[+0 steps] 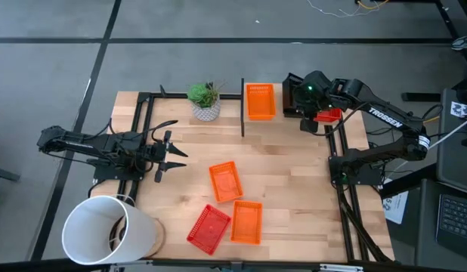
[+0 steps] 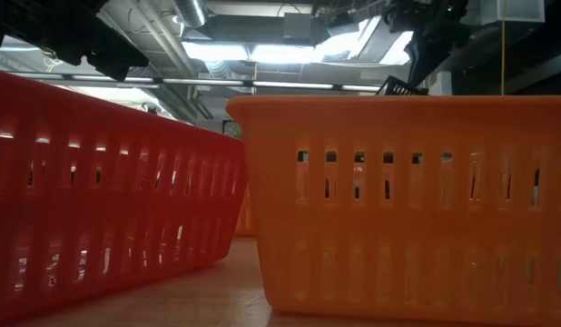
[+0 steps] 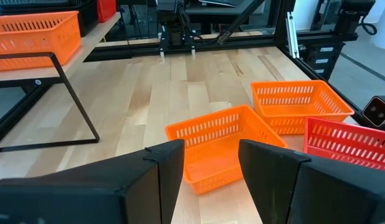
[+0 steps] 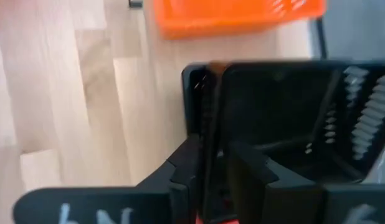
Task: Stack baskets on shelf by color
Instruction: Stack the black bin on top of the stacked black bins on the shelf, then move the top orange bin
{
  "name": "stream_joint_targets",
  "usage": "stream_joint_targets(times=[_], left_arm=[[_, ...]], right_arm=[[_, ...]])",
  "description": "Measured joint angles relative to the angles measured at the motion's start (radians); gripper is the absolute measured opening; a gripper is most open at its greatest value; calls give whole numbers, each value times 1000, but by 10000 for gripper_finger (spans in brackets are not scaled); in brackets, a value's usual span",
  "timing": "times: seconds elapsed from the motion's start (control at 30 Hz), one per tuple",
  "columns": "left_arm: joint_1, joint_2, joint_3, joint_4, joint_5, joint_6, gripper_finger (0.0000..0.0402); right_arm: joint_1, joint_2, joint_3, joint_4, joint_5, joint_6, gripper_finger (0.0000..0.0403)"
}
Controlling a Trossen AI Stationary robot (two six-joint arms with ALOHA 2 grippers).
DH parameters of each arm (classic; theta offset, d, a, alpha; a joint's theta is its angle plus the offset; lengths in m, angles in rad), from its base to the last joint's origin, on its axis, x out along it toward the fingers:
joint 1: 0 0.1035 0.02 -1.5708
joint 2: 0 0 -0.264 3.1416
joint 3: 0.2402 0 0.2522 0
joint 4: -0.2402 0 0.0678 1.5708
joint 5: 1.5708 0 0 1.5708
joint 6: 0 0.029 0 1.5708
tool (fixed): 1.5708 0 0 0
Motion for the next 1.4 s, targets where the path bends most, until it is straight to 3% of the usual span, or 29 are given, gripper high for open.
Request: stream_joint_targets(times=[0.17,0.3,0.63,0.9,1.4], left_arm=[[0,0,0,0,0,1,147],[0,0,0,0,0,0,147],[0,0,0,0,0,6,147],[0,0,0,0,0,10,147],[0,0,0,-1,0,4,147]], right_arm=[[0,45,-1,-29,34,16,68],[0,59,6,7,-6,14,65],[0,53,124,-86,0,16,64],[0,75,138,122,0,8,64],[-17,129,135,102,44,-37,64]])
